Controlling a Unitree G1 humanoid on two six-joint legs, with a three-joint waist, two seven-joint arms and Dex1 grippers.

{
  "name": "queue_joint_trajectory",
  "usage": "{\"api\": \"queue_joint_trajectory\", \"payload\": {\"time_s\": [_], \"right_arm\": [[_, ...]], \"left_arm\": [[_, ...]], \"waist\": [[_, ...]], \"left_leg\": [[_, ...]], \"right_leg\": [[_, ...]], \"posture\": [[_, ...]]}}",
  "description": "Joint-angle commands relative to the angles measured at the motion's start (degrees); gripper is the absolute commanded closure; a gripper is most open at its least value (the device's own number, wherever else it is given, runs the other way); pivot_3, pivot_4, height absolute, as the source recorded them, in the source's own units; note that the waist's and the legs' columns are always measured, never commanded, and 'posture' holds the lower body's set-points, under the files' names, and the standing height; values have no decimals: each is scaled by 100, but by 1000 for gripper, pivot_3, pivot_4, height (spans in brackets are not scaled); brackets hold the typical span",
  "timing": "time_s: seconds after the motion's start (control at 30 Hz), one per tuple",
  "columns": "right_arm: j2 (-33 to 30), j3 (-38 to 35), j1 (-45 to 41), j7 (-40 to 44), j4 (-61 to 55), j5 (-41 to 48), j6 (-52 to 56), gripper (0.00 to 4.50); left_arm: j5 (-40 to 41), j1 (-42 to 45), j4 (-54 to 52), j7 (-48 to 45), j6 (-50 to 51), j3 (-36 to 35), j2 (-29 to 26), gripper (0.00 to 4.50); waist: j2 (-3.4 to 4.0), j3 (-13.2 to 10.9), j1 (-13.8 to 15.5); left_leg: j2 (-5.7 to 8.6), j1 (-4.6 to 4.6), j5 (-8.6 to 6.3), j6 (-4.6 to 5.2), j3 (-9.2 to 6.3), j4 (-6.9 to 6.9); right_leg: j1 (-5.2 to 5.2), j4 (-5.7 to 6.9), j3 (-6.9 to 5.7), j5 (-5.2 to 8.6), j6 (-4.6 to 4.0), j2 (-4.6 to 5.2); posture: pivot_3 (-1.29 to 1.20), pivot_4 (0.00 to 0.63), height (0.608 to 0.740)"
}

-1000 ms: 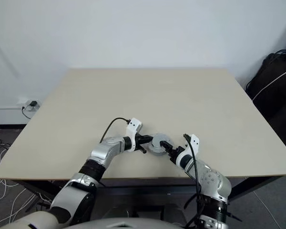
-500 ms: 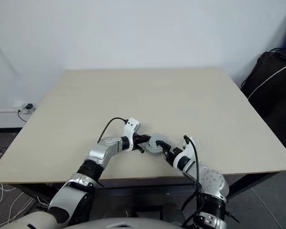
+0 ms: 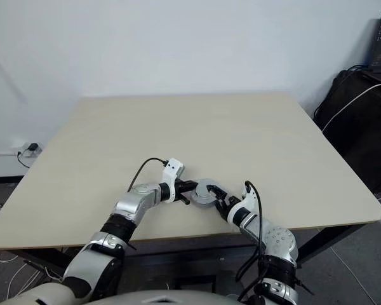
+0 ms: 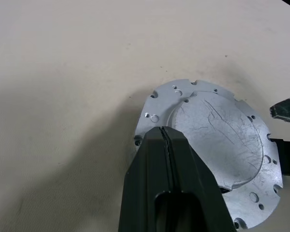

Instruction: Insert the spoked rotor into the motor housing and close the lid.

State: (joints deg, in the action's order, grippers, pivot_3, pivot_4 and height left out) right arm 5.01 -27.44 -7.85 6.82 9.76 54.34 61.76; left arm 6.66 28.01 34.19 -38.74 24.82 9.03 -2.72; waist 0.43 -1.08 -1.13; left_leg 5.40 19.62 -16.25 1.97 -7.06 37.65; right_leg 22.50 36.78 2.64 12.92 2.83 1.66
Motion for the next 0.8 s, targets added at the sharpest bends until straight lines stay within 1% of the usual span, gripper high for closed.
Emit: {"api": "queue_joint_trajectory", "payload": {"time_s": [0.03,0.17,0.23,0.27,0.77,0.8], "right_arm": [[367,322,-56,-91,22,18,28,917],[325,318,22,-146,-21,-9,19,2229],[289,325,82,-169,-56,-16,19,2605],[272,321,112,-183,-74,-17,19,2711],[52,483,500,-282,-357,67,334,2733],[37,490,511,-283,-370,77,355,2804]], "left_arm": [[14,-28,-115,-132,85,170,126,4500],[11,-50,-148,-128,98,172,125,4500],[5,-62,-164,-130,105,167,125,4500],[-1,-68,-170,-133,108,161,127,4500],[-14,-104,-196,-180,133,145,132,4500],[-14,-104,-193,-183,132,145,133,4500]], "waist": [[1,-1,-1],[6,1,-6],[11,5,-2],[10,5,-1],[22,14,33],[17,12,33]], "left_leg": [[0,2,0,0,0,0],[1,14,13,23,0,-4],[0,13,13,24,0,-8],[0,13,13,24,-1,-9],[0,13,5,21,-2,-18],[-1,13,5,21,-3,-18]], "right_leg": [[2,0,1,0,0,0],[14,-1,3,1,-3,0],[14,-2,5,3,-5,0],[14,-3,4,3,-5,1],[11,-20,4,5,-4,3],[11,-20,3,5,-4,2]], "posture": [[0,0,740],[0,0,740],[0,0,740],[0,0,740],[0,0,740],[0,0,740]]}}
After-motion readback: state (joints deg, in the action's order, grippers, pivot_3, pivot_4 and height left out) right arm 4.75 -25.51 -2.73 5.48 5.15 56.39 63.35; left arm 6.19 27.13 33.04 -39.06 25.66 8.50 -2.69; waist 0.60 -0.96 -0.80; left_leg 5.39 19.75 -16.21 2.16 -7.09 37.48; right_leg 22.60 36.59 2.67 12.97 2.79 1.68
